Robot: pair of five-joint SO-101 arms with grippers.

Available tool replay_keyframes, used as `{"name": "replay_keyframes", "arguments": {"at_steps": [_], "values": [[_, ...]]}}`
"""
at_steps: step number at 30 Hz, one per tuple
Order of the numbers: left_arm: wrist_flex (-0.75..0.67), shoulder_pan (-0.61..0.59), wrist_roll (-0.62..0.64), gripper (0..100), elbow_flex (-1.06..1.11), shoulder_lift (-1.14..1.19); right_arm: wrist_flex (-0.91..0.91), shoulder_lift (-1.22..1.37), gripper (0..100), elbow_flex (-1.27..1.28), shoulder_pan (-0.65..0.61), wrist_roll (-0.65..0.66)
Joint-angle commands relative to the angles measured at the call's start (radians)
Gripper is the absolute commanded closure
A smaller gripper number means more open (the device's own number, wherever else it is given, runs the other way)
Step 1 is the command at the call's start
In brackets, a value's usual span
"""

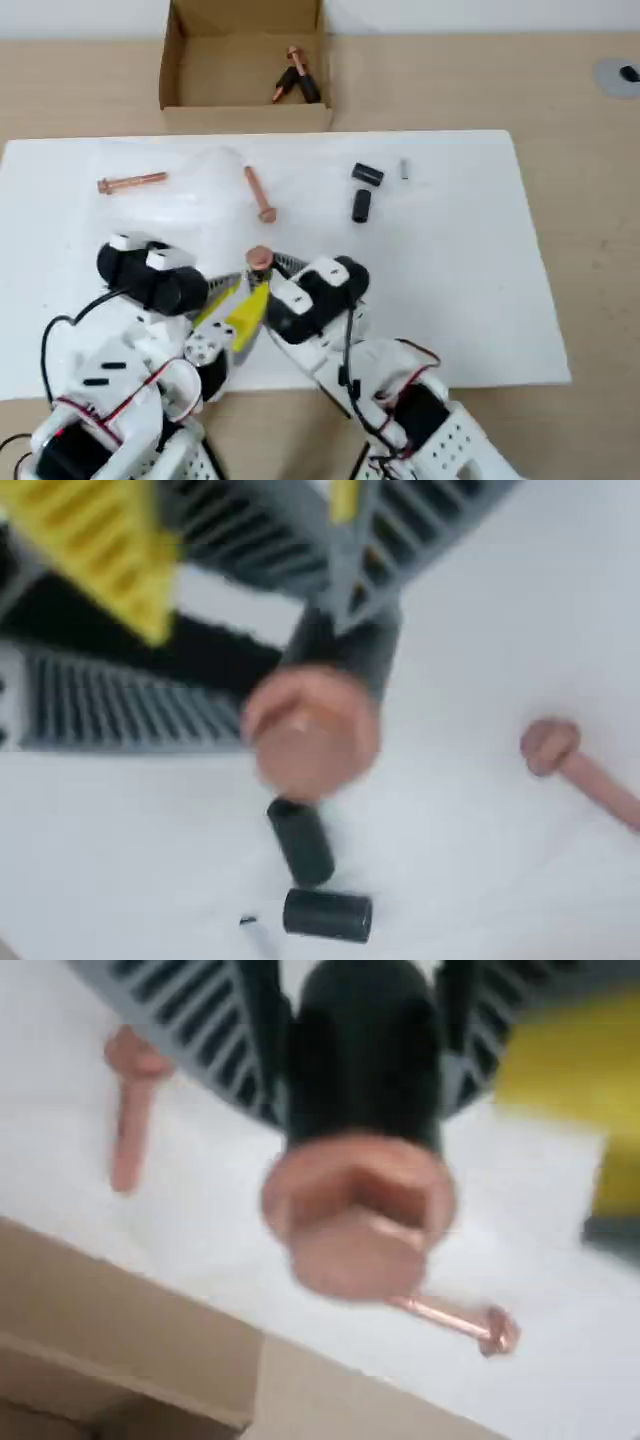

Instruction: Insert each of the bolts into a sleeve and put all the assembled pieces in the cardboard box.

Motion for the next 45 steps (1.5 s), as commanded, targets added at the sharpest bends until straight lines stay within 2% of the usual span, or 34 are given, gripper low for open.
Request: {"name": "replay_keyframes", "arguments": {"at_steps": [1, 6, 12, 16, 18, 21, 25, 31, 36, 41, 45], "values": [[0.026, 0.003, -0.009, 84, -0.074, -0.001, -0.031, -0.061, 98.9, -0.008, 0.019, 0.006], [0.002, -0.143, -0.095, 84, -0.109, 0.001, -0.035, -0.061, 98.9, -0.008, 0.054, 0.006], [-0.040, -0.410, -0.132, 85, -0.117, 0.111, -0.057, -0.028, 98.9, 0.001, 0.220, 0.006], [-0.120, -0.526, -0.129, 95, -0.124, 0.289, -0.107, 0.064, 98.9, -0.016, 0.289, 0.005], [-0.155, -0.551, -0.130, 100, -0.124, 0.371, -0.146, 0.131, 98.9, -0.070, 0.298, 0.005], [-0.203, -0.583, -0.110, 99, -0.121, 0.455, -0.163, 0.291, 98.9, -0.203, 0.303, -0.038], [-0.296, -0.652, -0.054, 99, -0.098, 0.473, -0.175, 0.615, 98.9, -0.409, 0.321, -0.091], [-0.391, -0.689, -0.055, 99, 0.020, 0.470, -0.230, 1.101, 98.9, -0.725, 0.400, -0.107], [-0.404, -0.689, -0.068, 99, 0.101, 0.470, -0.130, 1.468, 98.9, -1.026, 0.424, -0.107], [-0.402, -0.690, -0.112, 99, 0.114, 0.470, 0.035, 1.808, 98.9, -1.365, 0.424, -0.109], [-0.402, -0.690, -0.112, 99, 0.114, 0.470, 0.101, 2.037, 98.9, -1.616, 0.424, -0.109]]}}
